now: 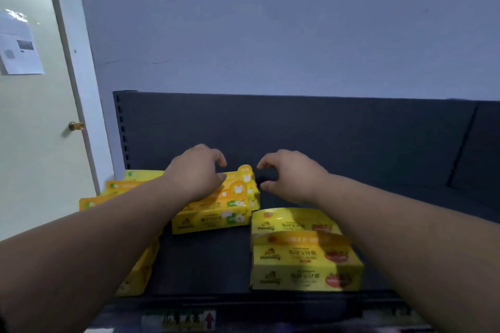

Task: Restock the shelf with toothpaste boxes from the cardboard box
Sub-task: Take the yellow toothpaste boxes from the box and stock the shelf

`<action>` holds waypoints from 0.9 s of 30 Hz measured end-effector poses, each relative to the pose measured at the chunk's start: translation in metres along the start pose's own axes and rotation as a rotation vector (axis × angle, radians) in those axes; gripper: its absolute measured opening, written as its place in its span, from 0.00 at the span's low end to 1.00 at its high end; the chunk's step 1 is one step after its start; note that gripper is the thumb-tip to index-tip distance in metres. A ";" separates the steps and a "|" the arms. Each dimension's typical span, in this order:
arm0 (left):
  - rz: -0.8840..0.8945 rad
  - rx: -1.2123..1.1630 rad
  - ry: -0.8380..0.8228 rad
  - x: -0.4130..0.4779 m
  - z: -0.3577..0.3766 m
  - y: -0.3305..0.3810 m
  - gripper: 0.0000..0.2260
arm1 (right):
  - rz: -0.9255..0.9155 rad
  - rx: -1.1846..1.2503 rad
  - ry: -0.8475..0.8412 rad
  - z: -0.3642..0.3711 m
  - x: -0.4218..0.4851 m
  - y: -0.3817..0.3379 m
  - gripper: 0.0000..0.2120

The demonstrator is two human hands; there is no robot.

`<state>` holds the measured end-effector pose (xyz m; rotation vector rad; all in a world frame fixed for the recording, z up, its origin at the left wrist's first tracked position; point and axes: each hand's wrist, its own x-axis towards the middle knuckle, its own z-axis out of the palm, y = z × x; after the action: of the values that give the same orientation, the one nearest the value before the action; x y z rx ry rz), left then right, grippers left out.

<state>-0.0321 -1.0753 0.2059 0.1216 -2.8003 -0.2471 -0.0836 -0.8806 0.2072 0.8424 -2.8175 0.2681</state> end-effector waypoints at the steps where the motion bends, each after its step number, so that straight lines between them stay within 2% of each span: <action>1: 0.016 -0.004 -0.001 0.000 0.000 0.012 0.14 | 0.024 -0.002 0.010 -0.004 -0.008 0.009 0.21; 7: 0.169 -0.017 0.014 -0.008 0.011 0.108 0.24 | 0.179 -0.023 0.093 -0.031 -0.082 0.074 0.29; 12: 0.360 -0.030 0.070 -0.037 0.026 0.219 0.29 | 0.314 -0.080 0.173 -0.054 -0.177 0.133 0.31; 21: 0.711 -0.197 -0.002 -0.149 0.060 0.463 0.30 | 0.685 -0.145 0.222 -0.105 -0.424 0.253 0.31; 27: 0.899 -0.304 -0.104 -0.241 0.095 0.597 0.29 | 0.971 -0.197 0.160 -0.126 -0.598 0.309 0.31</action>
<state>0.1307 -0.4481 0.1518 -1.2000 -2.5604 -0.4401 0.2512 -0.2861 0.1548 -0.6029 -2.7912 0.1600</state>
